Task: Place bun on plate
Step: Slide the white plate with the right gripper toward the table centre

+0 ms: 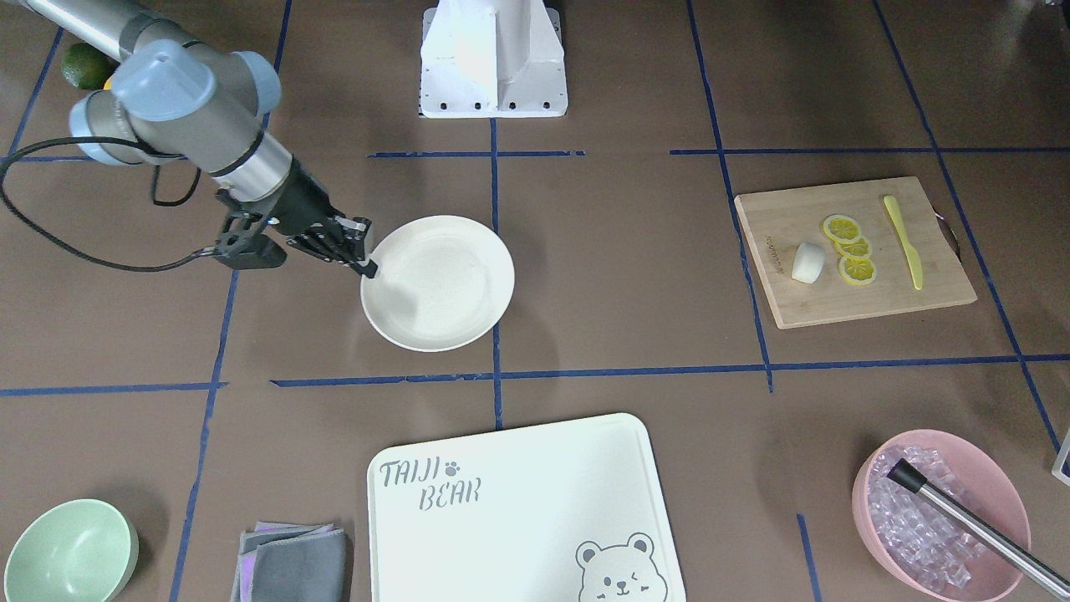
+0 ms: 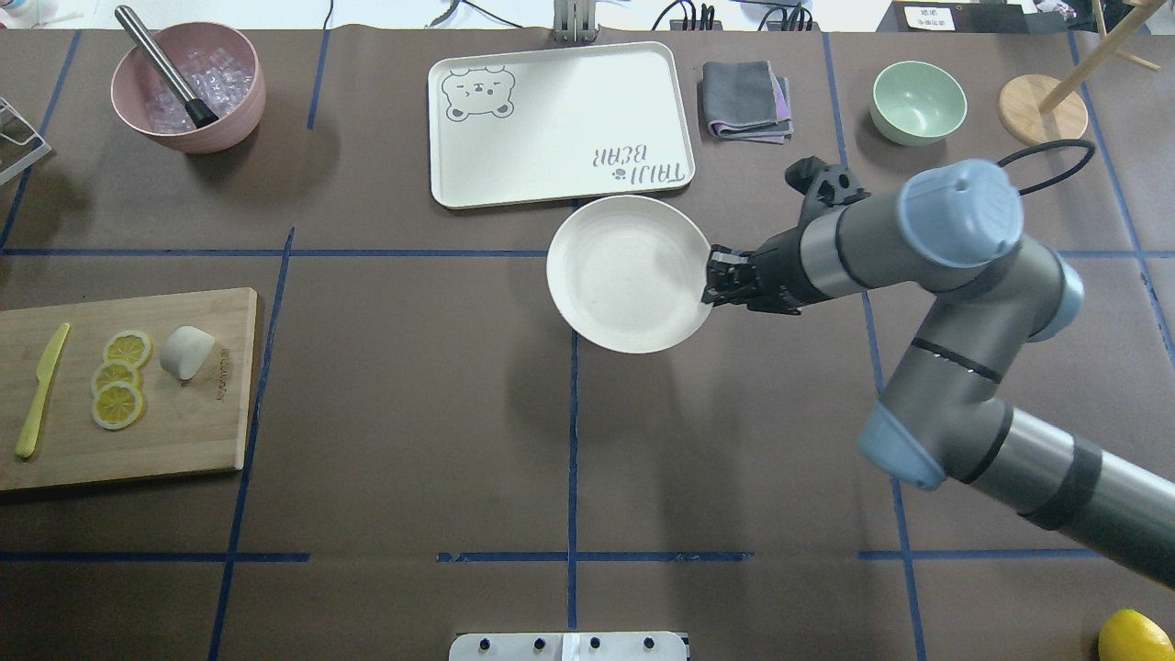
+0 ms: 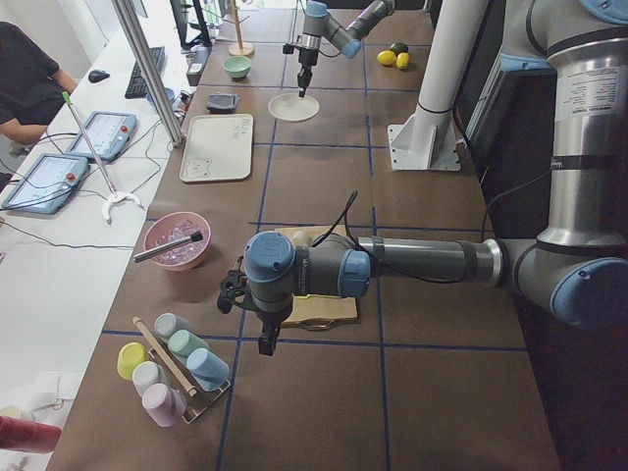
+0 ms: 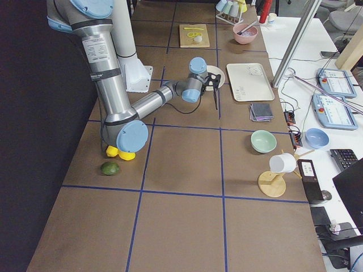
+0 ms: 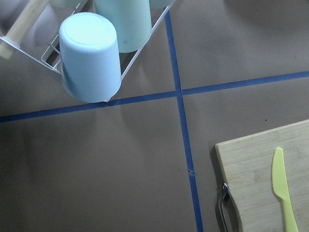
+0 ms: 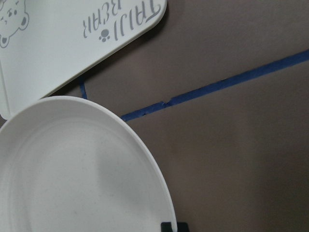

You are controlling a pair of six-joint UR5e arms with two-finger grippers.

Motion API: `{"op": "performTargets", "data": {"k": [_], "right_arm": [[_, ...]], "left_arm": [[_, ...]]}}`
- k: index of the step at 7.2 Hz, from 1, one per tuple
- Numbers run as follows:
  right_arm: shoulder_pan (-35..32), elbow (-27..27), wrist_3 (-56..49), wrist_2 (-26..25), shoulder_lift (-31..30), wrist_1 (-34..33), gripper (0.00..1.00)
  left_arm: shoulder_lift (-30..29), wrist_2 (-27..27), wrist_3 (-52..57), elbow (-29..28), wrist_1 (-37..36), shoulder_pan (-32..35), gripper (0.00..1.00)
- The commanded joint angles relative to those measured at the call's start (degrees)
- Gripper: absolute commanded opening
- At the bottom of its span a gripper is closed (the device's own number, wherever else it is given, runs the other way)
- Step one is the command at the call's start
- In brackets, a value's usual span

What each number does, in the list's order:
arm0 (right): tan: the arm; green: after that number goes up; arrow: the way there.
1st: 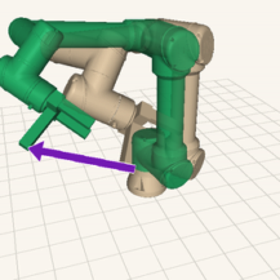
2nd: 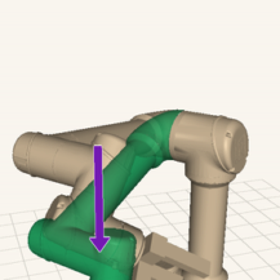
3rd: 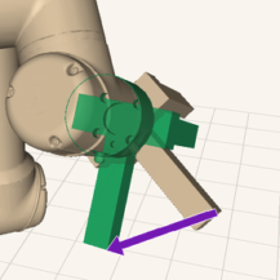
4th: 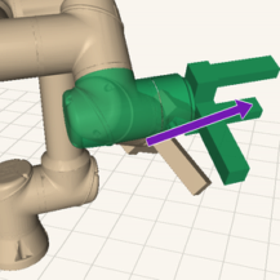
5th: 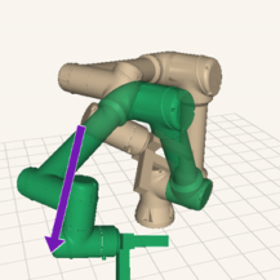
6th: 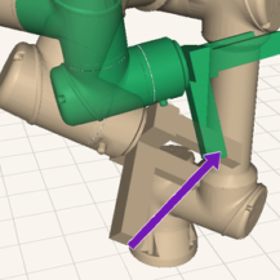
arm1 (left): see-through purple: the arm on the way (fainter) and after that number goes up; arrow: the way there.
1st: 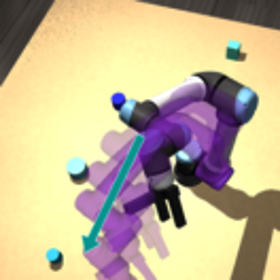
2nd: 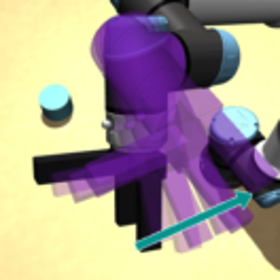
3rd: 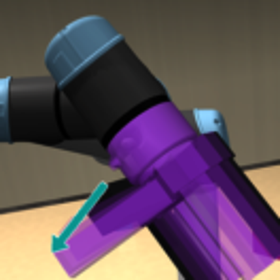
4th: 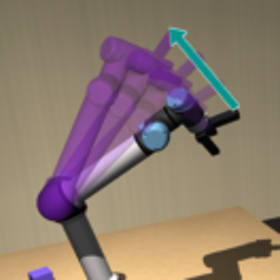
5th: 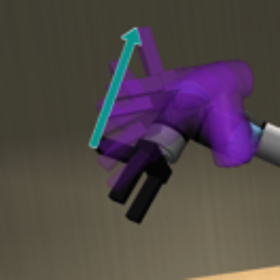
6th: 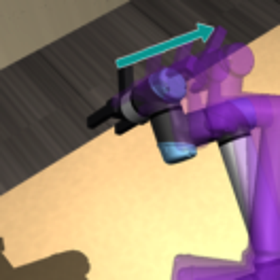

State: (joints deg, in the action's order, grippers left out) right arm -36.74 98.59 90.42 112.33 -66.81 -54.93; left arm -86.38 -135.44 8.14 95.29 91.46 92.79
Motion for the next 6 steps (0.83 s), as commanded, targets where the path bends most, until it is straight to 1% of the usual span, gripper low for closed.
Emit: {"op": "performTargets", "data": {"k": [1,3,5,6], "right_arm": [[6.84,-0.76,0.99,-9.56,4.06,-5.97,0.00],[8.17,-3.04,0.81,-9.67,4.32,-8.42,0.00],[8.96,-3.92,0.29,-9.68,4.41,-9.23,0.00],[8.97,-4.19,0.29,-9.68,4.84,-9.32,0.06]], "left_arm": [[0.16,0.00,0.03,-0.02,-0.06,-0.07,1.00],[0.25,0.00,0.03,0.07,-0.06,-0.07,1.00],[0.25,0.00,0.03,0.07,0.03,-0.07,1.00],[0.25,0.00,0.03,0.07,-0.06,-0.07,1.00]]}}
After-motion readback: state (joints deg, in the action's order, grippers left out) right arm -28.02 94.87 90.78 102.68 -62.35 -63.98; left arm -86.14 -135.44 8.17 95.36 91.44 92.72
